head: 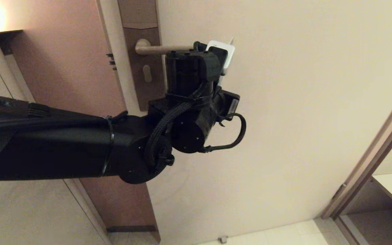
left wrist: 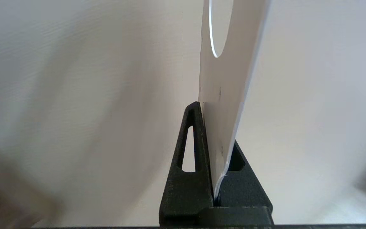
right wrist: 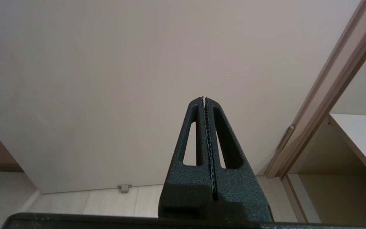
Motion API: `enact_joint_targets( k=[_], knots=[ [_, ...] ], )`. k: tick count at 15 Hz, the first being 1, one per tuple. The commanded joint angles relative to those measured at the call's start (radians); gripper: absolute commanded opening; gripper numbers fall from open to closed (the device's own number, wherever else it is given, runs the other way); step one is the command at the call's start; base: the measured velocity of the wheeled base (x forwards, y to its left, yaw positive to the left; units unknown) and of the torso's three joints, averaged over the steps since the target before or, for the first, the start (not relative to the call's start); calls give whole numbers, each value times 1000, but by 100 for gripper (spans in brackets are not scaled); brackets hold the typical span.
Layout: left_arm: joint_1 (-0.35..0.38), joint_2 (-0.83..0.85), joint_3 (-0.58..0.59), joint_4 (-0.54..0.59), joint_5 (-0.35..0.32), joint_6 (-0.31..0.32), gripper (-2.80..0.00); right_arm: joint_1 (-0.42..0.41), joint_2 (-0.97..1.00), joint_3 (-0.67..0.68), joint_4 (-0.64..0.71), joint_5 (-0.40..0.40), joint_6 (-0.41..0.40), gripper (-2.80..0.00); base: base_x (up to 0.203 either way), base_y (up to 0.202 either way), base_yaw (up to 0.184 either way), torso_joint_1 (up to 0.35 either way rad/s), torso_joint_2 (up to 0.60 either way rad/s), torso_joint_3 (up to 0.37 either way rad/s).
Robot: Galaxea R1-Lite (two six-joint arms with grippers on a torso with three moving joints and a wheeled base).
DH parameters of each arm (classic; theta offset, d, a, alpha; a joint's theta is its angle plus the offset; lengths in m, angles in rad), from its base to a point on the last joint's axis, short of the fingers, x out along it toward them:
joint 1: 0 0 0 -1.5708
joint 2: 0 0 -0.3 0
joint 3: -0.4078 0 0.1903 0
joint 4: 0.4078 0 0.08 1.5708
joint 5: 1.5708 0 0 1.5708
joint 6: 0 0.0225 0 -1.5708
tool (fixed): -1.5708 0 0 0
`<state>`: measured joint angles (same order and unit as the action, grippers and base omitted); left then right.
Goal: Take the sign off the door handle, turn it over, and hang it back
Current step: Hand it to the other hand
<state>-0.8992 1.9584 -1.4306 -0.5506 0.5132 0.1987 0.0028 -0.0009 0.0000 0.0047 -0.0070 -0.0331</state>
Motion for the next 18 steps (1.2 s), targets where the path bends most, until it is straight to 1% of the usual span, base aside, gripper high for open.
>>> enact_joint_targets(
  k=[1,2,3,5,6,7,9,10,11,12,13,14,16,18],
  knots=[
    [-28,-18,3,-3,-45,-2,-280,0,1,0,0,1,-1,-280,0,0,0,0,0,0],
    [-47,-28,11,-2,-106,-5,-280,0,1,0,0,1,-1,-280,0,0,0,0,0,0],
    [-64,-43,29,-2,-183,-7,-280,0,1,0,0,1,-1,-280,0,0,0,0,0,0],
    [-84,-78,79,-3,-377,-12,-280,0,1,0,0,1,-1,-280,0,0,0,0,0,0],
    [-87,-99,111,-4,-487,-20,-280,0,1,0,0,0,-1,-280,0,0,0,0,0,0],
    [-84,-124,150,-4,-603,-40,-280,0,1,0,0,1,-1,-280,0,0,0,0,0,0],
    [-62,-187,238,-6,-823,-108,-280,0,1,0,0,-1,-1,-280,0,0,0,0,0,0],
    [-52,-225,285,-6,-914,-149,-280,0,1,0,0,1,-1,-280,0,0,0,0,0,0],
    [-42,-259,334,-5,-988,-194,-280,0,1,0,0,0,-1,-280,0,0,0,0,0,0],
    [-29,-287,386,-6,-1047,-228,-280,0,1,0,0,1,-1,-280,0,0,0,0,0,0],
    [-19,-303,438,-9,-1071,-240,-280,0,1,0,0,0,-1,-280,0,0,0,0,0,0],
    [-13,-316,490,-25,-1080,-246,-280,0,1,0,0,1,-2,-280,0,0,0,0,0,0],
    [-4,-333,583,-112,-1087,-269,-280,0,1,0,0,1,-1,-280,0,0,0,0,0,0],
    [30,-347,635,-186,-1090,-300,-280,0,1,0,0,1,-4,-280,0,0,0,0,0,0]
  ],
)
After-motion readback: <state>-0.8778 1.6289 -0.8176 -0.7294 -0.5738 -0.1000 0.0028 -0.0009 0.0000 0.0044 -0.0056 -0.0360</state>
